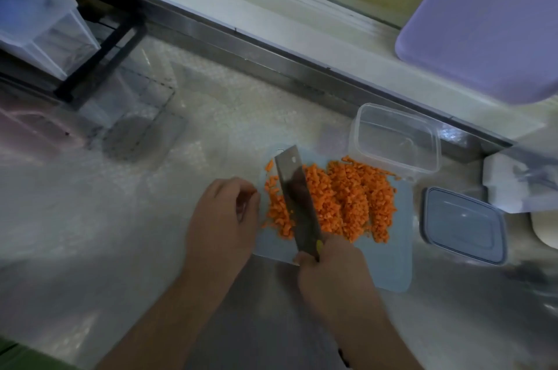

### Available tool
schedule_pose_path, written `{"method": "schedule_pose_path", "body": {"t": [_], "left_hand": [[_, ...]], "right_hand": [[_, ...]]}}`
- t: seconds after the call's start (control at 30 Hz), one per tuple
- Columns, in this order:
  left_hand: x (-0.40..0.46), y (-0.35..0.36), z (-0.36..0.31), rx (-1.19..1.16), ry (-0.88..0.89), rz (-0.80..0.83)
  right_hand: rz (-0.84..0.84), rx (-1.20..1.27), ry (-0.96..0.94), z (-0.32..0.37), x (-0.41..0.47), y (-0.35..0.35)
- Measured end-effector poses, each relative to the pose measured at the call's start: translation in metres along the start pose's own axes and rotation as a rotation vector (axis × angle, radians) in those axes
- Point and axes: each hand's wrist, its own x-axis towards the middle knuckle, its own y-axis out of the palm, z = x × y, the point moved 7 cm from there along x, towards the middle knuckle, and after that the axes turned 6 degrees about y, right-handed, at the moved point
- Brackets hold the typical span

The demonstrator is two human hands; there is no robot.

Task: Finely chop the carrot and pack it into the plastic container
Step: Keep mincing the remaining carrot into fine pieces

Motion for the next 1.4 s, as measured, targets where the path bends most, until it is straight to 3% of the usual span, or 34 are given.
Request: {"method": "schedule_pose_path", "body": {"t": [0.23, 0.53, 0.97, 1.13, 1.4], "left_hand": [[0.072, 0.038, -0.018, 0.178, 0.058, 0.132], [0.068, 0.036, -0.019, 0.276, 0.176, 0.25], [-0.004, 0.02, -0.016, 0.115, 0.129, 0.258], [-0.016, 0.005, -0.013, 0.014, 0.119, 0.154], [-0.025, 0.009, -0.002, 0.092, 0.092, 0.113]], "right_hand": [[0.007, 0.146, 0.015, -0.014, 0.016, -0.025], [0.011, 0.176, -0.016, -0.017, 0.02, -0.03], [0.026, 0.101, -0.098, -0.008, 0.012, -0.028], [0.043, 0.038, -0.156, -0.003, 0.002, -0.016], [0.055, -0.103, -0.174, 0.001, -0.005, 0.002]]}}
